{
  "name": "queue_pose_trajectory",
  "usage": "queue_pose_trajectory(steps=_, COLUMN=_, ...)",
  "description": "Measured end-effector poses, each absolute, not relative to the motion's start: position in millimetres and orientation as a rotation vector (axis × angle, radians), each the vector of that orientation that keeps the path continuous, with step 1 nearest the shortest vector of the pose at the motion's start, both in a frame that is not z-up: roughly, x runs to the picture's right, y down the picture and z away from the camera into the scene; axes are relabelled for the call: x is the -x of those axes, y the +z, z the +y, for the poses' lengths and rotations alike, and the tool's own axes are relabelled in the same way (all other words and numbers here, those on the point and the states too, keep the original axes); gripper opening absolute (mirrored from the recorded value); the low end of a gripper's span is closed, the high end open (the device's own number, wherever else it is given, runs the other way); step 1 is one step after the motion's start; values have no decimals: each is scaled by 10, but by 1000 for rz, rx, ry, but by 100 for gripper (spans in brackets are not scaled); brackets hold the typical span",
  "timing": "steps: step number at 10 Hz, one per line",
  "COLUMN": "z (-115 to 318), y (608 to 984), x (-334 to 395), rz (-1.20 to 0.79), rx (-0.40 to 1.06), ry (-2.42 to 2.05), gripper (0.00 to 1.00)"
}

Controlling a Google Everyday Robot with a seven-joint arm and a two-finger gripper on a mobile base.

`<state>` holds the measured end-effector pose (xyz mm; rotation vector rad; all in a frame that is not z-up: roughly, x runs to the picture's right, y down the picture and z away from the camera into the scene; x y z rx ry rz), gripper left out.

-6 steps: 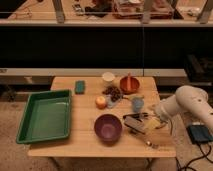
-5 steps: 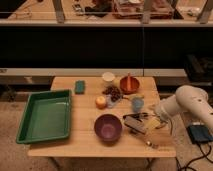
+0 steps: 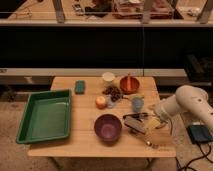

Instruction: Place grapes in purple bowl

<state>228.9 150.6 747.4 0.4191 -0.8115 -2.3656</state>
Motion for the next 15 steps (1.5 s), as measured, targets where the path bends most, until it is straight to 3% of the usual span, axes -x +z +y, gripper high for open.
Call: queue_pose_trajectory(steps=15, z=1403, y=7488, x=-2281, rz=-792, rx=-436, ry=-2391, gripper=80)
